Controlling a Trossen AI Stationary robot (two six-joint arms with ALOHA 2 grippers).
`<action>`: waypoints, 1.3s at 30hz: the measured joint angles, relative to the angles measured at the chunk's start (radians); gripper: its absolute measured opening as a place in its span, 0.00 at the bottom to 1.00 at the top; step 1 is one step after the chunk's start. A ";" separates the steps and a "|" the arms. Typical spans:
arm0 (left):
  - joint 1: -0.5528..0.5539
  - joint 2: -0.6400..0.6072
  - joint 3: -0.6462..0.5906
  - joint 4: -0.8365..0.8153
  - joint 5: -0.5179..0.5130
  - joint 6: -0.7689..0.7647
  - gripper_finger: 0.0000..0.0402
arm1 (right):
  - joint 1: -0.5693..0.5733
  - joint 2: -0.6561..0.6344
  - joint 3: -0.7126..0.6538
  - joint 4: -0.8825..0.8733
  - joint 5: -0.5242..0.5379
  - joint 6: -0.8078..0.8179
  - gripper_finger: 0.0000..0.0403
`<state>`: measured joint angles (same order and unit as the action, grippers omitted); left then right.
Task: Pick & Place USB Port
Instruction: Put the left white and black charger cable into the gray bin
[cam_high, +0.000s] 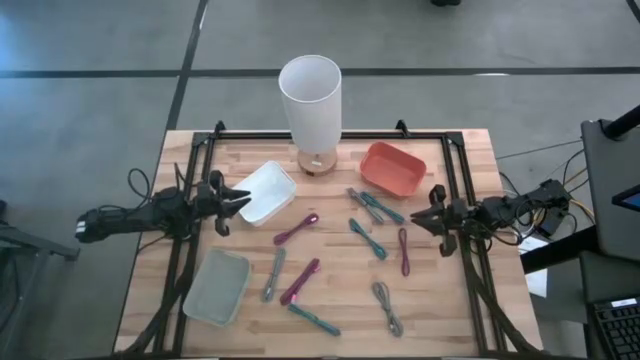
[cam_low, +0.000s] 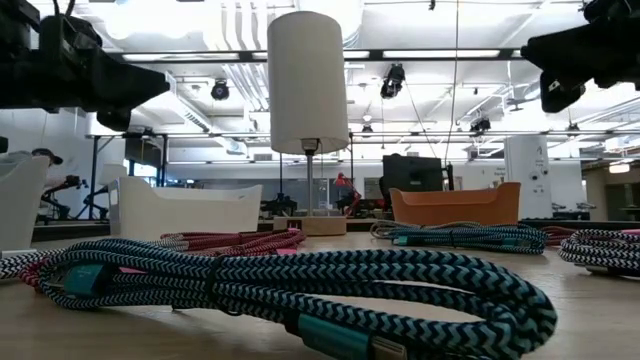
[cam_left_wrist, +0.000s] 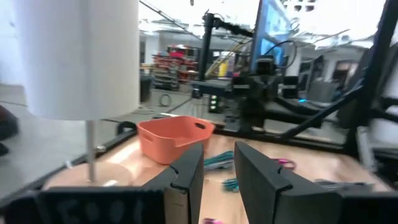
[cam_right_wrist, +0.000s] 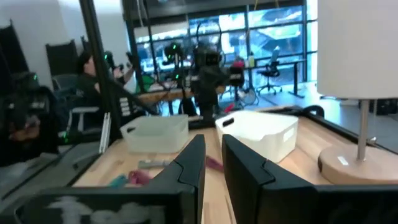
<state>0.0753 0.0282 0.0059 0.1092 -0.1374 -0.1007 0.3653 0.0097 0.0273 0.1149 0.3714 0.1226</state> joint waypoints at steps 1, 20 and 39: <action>0.000 0.003 0.000 0.000 0.010 -0.020 0.24 | 0.000 0.001 0.000 0.015 0.001 0.000 0.13; 0.000 0.309 0.344 -0.222 0.075 -0.048 0.50 | 0.001 0.431 0.188 0.248 -0.004 -0.099 0.27; -0.169 0.876 0.814 -0.556 0.041 -0.147 0.49 | 0.000 0.931 0.636 -0.120 0.101 -0.126 0.46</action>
<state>-0.0939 0.9046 0.8201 -0.4467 -0.0964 -0.2480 0.3651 0.9406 0.6634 -0.0054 0.4728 -0.0035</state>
